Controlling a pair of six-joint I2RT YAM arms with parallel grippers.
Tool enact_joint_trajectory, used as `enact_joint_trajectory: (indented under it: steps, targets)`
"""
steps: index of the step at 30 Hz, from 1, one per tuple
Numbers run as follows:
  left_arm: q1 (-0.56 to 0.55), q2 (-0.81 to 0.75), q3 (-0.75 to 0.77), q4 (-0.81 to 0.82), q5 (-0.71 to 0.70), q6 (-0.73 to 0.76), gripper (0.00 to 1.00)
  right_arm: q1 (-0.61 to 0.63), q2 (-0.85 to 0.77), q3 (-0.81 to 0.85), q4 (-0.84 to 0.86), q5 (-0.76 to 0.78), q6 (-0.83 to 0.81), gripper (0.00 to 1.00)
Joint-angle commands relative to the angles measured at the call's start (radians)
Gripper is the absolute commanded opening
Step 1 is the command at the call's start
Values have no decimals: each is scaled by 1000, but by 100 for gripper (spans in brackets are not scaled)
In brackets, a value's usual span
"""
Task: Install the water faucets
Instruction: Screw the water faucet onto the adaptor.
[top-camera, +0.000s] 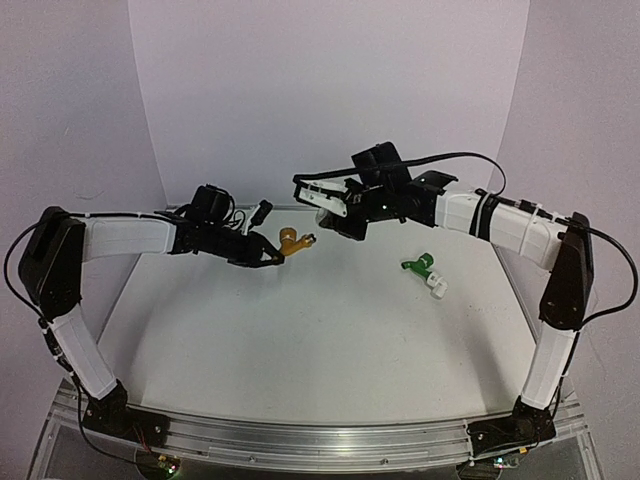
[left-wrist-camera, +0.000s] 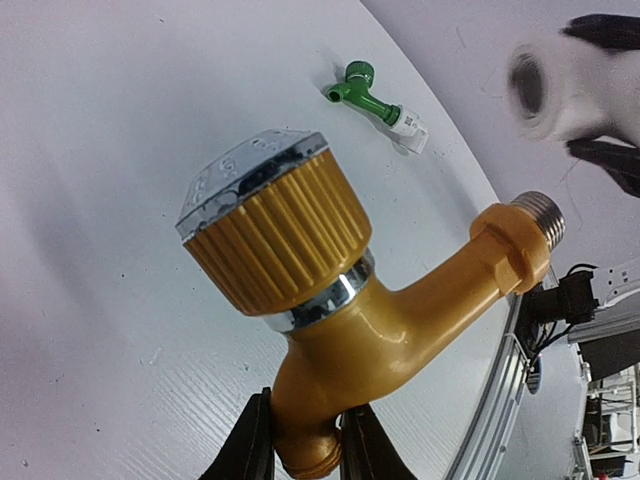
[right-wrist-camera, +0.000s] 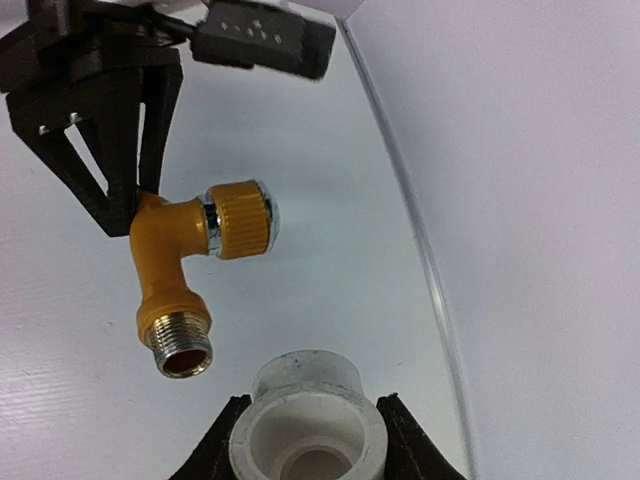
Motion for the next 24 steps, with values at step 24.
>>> enact_joint_trajectory:
  steps: [24]
  targets:
    - [103, 372, 448, -168, 447, 390, 0, -31, -61, -97, 184, -112, -558, 0]
